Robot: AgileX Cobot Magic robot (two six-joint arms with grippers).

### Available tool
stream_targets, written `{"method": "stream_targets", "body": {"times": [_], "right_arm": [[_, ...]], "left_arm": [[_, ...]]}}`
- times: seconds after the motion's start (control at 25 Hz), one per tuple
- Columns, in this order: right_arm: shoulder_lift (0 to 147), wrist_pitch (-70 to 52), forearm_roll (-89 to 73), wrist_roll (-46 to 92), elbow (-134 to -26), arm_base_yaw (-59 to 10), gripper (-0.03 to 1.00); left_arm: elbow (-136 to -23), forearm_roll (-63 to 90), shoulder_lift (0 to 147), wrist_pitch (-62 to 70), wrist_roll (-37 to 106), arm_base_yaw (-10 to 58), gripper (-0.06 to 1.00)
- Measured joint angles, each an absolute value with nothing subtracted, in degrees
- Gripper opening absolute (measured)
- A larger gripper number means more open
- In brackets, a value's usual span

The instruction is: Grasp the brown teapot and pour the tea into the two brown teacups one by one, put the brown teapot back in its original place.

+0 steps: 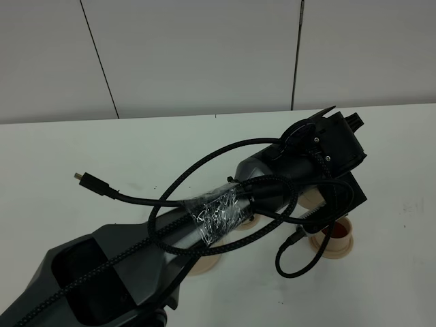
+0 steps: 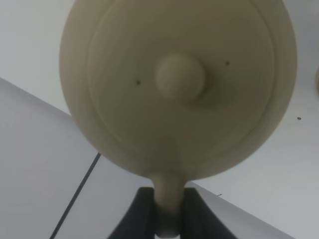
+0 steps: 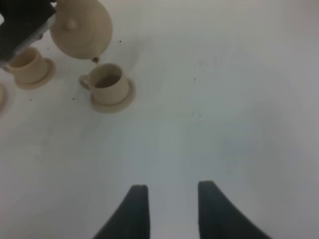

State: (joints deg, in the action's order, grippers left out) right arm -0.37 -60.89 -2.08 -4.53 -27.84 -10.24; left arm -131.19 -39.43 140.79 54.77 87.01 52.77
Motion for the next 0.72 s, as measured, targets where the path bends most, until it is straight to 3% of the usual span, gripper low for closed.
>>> {"method": "stream_targets", "body": {"times": [0.72], "right_arm": [[-0.4, -60.9, -2.1, -4.5, -27.8, -10.2, 0.24]], "left_arm": [[-131.2, -39.3, 140.8, 54.8, 87.0, 52.8, 0.17]]}}
